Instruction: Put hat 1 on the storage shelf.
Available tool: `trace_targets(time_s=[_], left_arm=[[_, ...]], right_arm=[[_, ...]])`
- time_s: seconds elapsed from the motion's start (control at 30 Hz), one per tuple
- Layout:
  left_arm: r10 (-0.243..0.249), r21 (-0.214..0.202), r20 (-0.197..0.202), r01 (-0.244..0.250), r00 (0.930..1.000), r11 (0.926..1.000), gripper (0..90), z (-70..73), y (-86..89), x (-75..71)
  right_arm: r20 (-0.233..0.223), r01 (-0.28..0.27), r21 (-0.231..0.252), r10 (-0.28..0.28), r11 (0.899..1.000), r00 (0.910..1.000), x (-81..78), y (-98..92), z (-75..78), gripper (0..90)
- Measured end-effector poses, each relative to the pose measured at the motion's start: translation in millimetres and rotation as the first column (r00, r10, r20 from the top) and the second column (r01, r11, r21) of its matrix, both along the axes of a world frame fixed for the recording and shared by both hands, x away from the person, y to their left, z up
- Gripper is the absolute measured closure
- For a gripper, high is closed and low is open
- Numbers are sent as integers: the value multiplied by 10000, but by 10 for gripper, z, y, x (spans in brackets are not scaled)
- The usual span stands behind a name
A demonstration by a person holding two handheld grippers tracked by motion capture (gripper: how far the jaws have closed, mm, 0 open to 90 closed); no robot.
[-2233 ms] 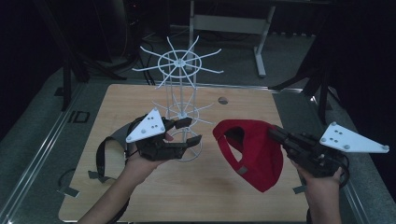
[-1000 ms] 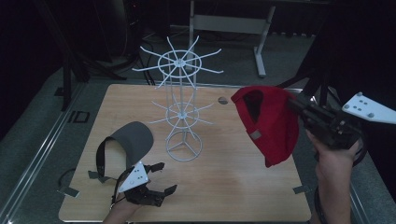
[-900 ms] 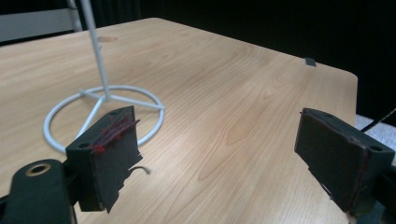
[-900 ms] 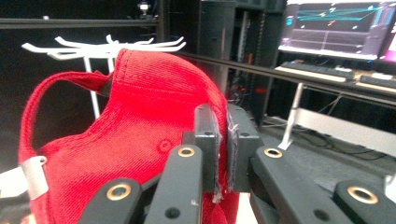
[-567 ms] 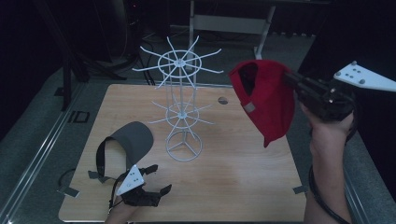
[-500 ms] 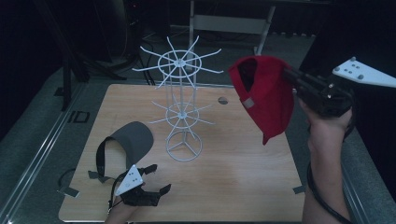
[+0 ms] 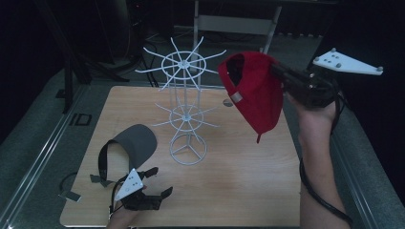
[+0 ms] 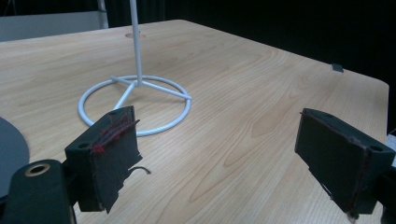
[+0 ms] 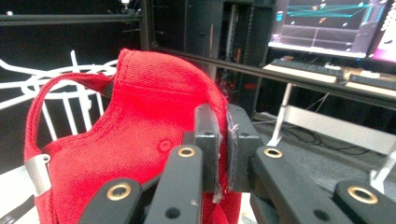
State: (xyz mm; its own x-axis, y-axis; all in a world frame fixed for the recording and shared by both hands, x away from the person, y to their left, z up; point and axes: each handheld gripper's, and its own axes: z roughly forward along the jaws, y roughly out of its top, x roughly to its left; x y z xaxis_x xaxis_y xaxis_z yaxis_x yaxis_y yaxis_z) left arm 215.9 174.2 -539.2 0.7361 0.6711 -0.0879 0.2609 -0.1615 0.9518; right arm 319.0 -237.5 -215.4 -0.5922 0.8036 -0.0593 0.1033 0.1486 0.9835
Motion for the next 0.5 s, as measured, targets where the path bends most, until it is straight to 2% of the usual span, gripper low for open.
trace_targets(time_s=[0.27,0.5], left_arm=[[23,-11,4,-23,10000,10000,136,-21,-5,-5],[-16,114,-19,16,10000,9999,136,-53,-15,-17]], right_arm=[[-301,-191,-382,179,9991,9994,0,51,-227,849],[-587,-685,-387,662,9969,9961,-42,68,-454,851]])
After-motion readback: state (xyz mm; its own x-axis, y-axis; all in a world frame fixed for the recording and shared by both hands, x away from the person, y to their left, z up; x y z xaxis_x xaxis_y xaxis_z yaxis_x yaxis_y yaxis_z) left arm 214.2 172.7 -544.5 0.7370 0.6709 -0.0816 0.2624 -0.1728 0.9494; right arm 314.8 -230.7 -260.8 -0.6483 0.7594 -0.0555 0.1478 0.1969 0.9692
